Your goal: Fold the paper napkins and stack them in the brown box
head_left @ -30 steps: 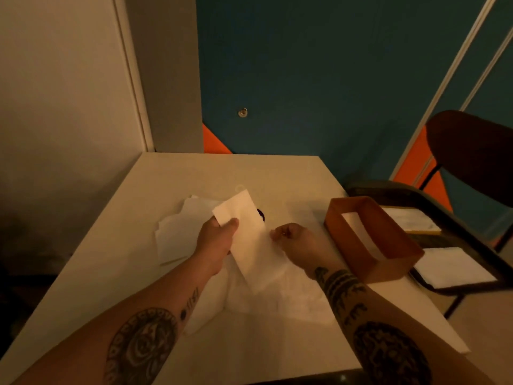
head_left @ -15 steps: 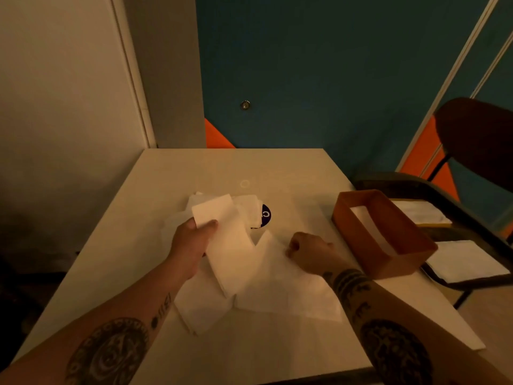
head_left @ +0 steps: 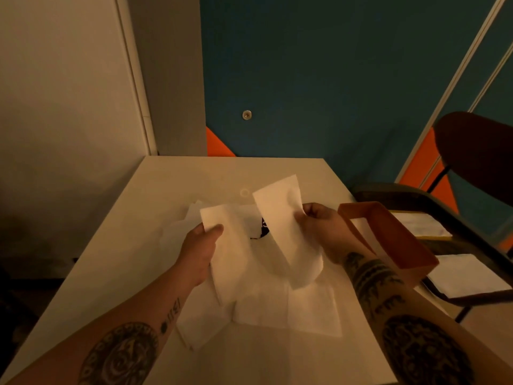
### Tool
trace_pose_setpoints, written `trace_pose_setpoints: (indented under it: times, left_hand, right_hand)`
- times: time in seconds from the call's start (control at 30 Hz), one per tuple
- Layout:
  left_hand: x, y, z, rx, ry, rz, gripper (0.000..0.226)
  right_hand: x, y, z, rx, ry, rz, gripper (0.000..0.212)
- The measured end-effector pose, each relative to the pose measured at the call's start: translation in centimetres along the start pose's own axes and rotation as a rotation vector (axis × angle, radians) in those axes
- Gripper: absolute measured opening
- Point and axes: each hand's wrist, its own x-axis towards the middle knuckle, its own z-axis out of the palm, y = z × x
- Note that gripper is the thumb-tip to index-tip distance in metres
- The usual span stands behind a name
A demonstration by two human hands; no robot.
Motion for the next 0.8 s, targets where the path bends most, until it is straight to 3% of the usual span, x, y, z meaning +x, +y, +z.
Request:
trace_pose_setpoints:
  times: [0.13,0.3,0.5,0.6,0.73,0.8]
  left_hand:
    - [-0.1,0.4,1.1,-0.049,-0.025,-0.017,0.019]
    - [-0.5,0.9,2.5,-0.113,-0.048,-0.116,0.029]
    - [-0.6,0.5,3.0,-0.211,-0.037,-0.238,0.043]
    - [-0.2,0.1,2.9,-0.195,-0.041,-0.242,0.048]
    - [-0.5,-0.2,2.5,-0.068,-0.114,-0.159,0.087]
    - [-1.0,0.1,2.6,-0.014,-0.156,-0.055,0.068]
  right_hand:
    - [0.4,-0.4,0.8,0.428,-0.088,0.048,0.025]
    - [0.9,0.4,2.9,0.615,-0.136,0.077,0.021]
    - [1.0,2.8,5.8,0.060,0.028,0.154,0.016]
    - [0.9,2.8,6.9,-0.019,0.060,0.100,0.021]
    - [0.6,2.0,8.6,-0.074,0.050,0.013,0.036]
    - [0.5,1.7,9.1,-0.110,0.038,-0.076,0.036]
